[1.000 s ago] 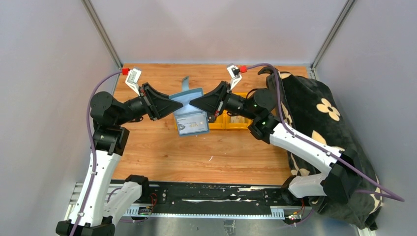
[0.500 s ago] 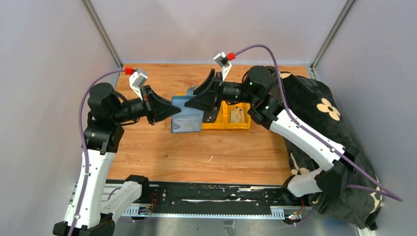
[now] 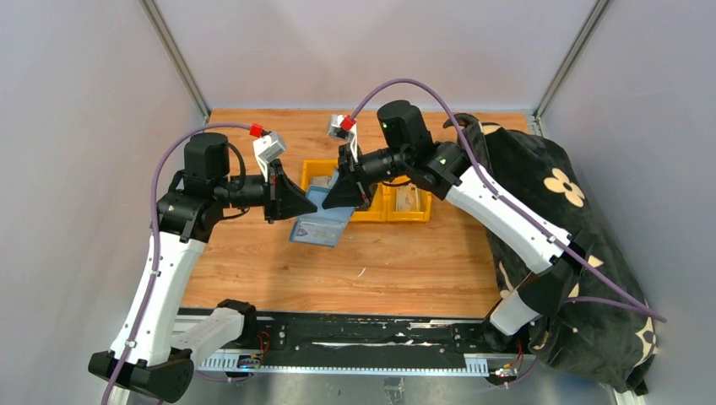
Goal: Take the credit cards out of the card holder
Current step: Remove the credit card from the card holder, then place the credit card in the storage box.
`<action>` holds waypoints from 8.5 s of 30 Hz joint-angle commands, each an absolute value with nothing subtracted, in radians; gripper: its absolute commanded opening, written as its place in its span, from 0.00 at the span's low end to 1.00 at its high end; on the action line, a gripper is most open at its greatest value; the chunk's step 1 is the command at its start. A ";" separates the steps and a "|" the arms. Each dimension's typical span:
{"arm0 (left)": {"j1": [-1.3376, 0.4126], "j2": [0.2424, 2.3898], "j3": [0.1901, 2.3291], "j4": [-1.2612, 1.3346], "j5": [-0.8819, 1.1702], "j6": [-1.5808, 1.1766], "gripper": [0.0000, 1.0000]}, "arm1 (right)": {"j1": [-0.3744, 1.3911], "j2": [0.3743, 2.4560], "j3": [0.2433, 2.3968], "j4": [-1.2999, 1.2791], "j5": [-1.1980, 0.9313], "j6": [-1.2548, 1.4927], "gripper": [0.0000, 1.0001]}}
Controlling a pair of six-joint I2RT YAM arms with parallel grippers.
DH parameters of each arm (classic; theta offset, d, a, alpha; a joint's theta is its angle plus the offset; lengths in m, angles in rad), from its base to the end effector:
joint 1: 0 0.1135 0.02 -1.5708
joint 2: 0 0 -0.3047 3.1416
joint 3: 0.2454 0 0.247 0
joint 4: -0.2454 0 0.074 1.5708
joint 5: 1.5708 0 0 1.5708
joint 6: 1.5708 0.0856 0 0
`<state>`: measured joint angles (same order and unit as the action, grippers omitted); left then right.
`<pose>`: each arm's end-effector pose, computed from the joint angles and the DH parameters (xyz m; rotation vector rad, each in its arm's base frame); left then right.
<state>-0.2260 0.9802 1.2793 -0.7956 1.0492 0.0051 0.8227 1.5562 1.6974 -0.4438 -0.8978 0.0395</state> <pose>0.1434 -0.1091 0.4390 0.8638 1.8000 -1.2096 0.1998 0.3137 0.4733 -1.3403 1.4915 1.4081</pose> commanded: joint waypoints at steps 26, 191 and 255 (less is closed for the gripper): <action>-0.236 0.824 1.032 -0.104 1.021 -0.738 0.73 | 0.694 1.180 1.074 0.773 -0.692 0.765 0.00; -0.103 0.917 1.057 0.088 1.247 -0.980 0.25 | 0.725 1.420 0.956 1.063 -0.755 1.067 0.00; -0.092 0.904 1.174 -0.051 1.150 -0.811 0.00 | 0.356 1.162 0.808 0.832 -0.852 1.055 0.00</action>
